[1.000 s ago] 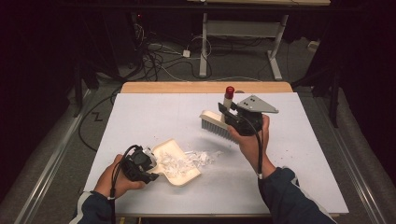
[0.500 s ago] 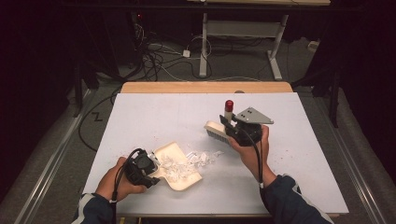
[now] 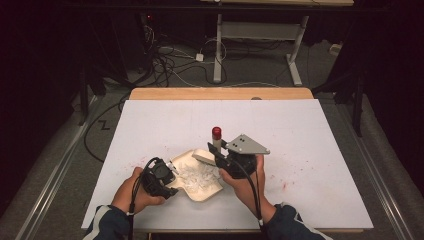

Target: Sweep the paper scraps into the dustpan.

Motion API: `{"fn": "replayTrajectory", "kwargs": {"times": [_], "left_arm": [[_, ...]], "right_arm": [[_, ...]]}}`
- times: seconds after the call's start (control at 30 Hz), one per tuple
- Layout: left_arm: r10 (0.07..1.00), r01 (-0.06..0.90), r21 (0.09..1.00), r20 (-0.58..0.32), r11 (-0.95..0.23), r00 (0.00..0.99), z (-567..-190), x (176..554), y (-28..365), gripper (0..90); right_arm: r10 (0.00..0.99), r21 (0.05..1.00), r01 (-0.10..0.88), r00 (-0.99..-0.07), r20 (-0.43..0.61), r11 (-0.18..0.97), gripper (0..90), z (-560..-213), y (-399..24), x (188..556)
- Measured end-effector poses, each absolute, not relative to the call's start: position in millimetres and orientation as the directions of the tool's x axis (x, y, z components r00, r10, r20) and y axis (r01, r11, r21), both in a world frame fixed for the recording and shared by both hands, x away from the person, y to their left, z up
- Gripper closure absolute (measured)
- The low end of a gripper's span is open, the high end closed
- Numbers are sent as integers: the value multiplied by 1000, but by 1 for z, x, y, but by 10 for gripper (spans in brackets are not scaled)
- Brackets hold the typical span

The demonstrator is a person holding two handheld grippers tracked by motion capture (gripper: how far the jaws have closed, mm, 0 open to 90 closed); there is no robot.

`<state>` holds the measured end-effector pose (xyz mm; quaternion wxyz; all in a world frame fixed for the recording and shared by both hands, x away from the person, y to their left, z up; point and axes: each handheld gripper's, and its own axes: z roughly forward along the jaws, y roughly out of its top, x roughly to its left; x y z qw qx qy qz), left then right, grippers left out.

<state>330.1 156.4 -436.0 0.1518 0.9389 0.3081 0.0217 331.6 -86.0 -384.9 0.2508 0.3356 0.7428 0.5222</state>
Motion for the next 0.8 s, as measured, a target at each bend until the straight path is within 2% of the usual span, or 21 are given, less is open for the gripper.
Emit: {"fn": "replayTrajectory", "kwargs": {"times": [0.37,0.47,0.6,0.8], "left_arm": [[628,607,336,-57,-720,776,-445,340,146,627],[632,613,337,-64,-715,772,-447,343,144,627],[637,620,340,-73,-707,767,-447,346,145,627],[662,640,349,-70,-685,746,-448,350,149,627]], "right_arm": [[723,950,247,-690,34,190,706,-379,-73,336],[724,953,249,-688,50,170,706,-373,-76,345],[734,963,202,-679,9,176,706,-363,-82,359],[758,963,238,-649,60,127,706,-354,-97,388]]}}
